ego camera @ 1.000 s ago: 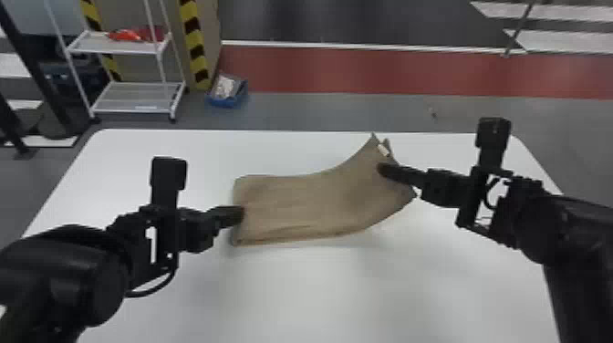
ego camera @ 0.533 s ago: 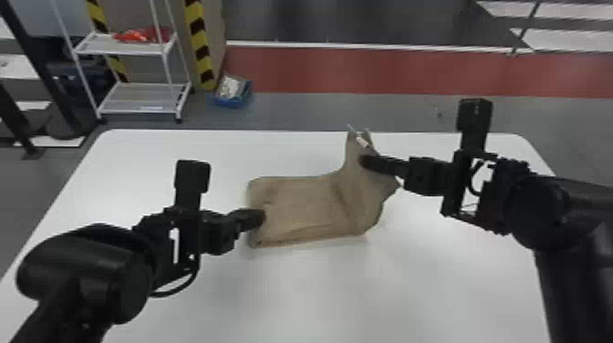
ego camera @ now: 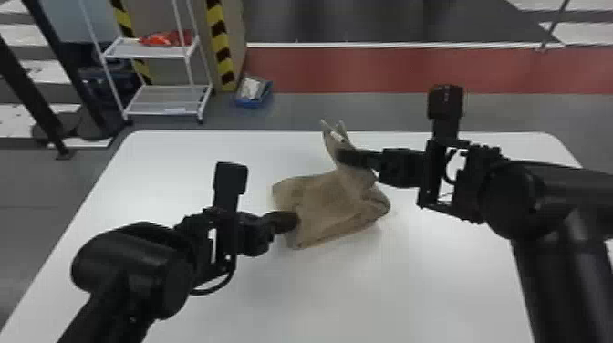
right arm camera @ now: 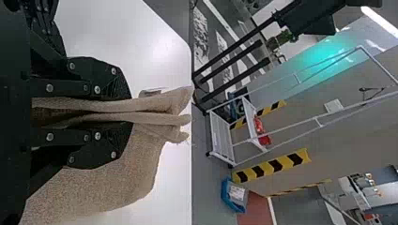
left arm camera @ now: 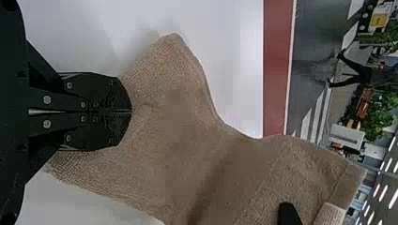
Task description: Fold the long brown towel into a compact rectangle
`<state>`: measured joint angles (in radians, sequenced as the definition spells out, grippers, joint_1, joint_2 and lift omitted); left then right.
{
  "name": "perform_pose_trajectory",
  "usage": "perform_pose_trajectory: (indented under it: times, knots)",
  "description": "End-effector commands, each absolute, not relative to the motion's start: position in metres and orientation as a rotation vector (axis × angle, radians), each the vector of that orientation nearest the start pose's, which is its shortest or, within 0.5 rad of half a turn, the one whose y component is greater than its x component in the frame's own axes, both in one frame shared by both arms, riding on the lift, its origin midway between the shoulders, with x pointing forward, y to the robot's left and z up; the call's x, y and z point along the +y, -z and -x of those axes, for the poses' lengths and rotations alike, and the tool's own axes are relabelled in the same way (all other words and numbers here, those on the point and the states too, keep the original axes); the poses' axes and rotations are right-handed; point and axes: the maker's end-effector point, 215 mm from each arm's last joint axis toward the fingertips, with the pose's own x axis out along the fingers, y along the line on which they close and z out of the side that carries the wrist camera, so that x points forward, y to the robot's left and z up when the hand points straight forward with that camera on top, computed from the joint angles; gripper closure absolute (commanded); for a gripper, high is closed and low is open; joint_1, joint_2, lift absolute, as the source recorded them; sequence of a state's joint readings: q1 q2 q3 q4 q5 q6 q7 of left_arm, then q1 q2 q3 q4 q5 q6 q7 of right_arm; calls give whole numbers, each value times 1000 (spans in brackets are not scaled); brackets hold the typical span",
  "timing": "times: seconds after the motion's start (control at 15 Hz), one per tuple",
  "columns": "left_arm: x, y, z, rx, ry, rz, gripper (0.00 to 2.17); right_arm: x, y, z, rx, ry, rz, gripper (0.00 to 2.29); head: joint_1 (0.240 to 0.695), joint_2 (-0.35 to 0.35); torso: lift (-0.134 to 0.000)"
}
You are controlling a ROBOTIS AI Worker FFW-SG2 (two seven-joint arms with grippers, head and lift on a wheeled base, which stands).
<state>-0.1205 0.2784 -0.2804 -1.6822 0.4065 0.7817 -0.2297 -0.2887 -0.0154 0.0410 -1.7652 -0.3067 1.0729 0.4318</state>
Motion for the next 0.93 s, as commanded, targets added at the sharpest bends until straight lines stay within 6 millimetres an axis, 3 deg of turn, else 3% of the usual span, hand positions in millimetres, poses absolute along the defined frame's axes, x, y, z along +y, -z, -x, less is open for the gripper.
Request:
perform_pose_trajectory:
  times: [0.0, 0.2, 0.6, 0.87]
  knots:
    - [92, 460, -527, 652, 566, 72, 1325, -42, 339, -577, 577, -673, -303, 940, 695, 39, -123]
    - [93, 459, -528, 650, 565, 78, 1325, -36, 357, -578, 599, -665, -277, 940, 695, 49, -123]
    - [96, 458, -530, 648, 565, 87, 1325, -11, 367, -592, 573, -684, -241, 940, 695, 73, -123]
    - [100, 457, -533, 645, 560, 94, 1325, -4, 380, -587, 587, -692, -227, 940, 695, 86, -123]
